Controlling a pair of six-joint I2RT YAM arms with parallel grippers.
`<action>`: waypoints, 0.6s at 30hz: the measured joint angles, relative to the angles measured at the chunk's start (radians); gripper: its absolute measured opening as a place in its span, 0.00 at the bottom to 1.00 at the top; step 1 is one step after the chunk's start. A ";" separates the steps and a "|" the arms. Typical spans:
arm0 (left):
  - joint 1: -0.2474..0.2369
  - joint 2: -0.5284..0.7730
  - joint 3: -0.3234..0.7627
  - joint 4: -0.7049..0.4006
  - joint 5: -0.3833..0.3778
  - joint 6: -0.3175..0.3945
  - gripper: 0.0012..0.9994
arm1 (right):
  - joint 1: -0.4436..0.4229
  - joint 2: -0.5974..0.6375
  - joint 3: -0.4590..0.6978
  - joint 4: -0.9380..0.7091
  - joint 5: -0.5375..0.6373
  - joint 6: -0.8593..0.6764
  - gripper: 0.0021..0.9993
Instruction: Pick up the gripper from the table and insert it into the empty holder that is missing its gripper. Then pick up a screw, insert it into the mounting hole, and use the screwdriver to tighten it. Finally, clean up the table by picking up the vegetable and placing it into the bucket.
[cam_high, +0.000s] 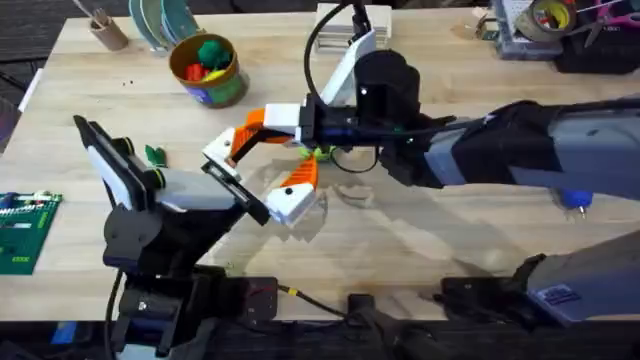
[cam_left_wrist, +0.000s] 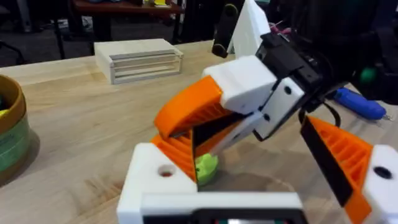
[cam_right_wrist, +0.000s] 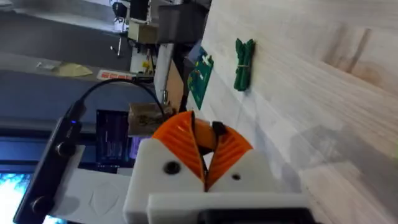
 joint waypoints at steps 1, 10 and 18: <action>0.001 0.000 0.000 0.000 0.000 0.000 0.99 | 0.002 0.000 0.000 0.000 0.003 0.000 0.01; 0.002 0.000 0.000 0.000 -0.001 -0.003 0.99 | 0.002 0.000 0.002 -0.001 -0.004 -0.039 0.01; -0.001 0.000 0.000 0.011 0.047 0.003 0.99 | -0.046 0.000 0.004 -0.008 -0.141 -0.054 0.25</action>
